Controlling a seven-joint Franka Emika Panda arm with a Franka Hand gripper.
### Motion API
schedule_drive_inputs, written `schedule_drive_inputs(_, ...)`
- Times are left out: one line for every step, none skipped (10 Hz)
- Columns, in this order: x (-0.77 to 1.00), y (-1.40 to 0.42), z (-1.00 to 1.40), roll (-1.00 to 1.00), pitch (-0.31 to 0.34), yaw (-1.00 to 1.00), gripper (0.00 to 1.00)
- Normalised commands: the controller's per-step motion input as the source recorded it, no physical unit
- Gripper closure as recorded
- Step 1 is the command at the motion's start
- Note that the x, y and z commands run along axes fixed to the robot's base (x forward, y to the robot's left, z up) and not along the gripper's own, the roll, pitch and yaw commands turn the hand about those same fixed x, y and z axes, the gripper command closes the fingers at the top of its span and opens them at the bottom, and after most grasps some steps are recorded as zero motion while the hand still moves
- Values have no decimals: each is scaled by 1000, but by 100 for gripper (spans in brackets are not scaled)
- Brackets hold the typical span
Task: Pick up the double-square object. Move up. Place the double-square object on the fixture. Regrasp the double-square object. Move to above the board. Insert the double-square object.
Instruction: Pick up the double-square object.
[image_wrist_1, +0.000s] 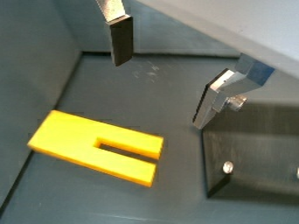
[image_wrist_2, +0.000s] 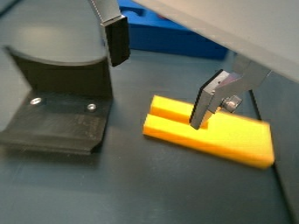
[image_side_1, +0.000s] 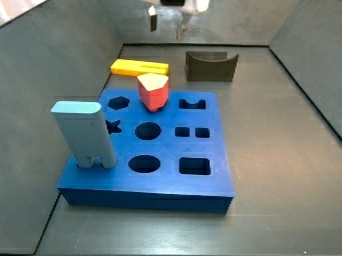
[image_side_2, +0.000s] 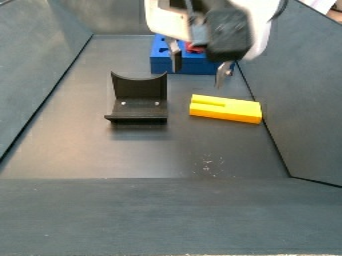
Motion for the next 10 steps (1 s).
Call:
schedule_drive_inputs(0, -37, -443, -60, -107, -1000, 0)
schedule_drive_inputs(0, -37, -440, -61, -106, -1000, 0)
schedule_drive_inputs(0, -40, -437, -66, -106, -1000, 0)
schedule_drive_inputs(-14, -49, -440, -80, -107, -1000, 0)
schedule_drive_inputs(0, -526, -314, -99, -124, -566, 0)
schedule_drive_inputs(23, 0, 0, 0, 21, 0, 0)
schedule_drive_inputs(-137, -403, -403, 0, -73, -334, 0)
schedule_drive_inputs(0, -226, -446, 0, -109, -943, 0)
schedule_drive_inputs(0, -94, -494, -4, -84, -1000, 0)
schedule_drive_inputs(0, -120, -311, -43, 0, -971, 0)
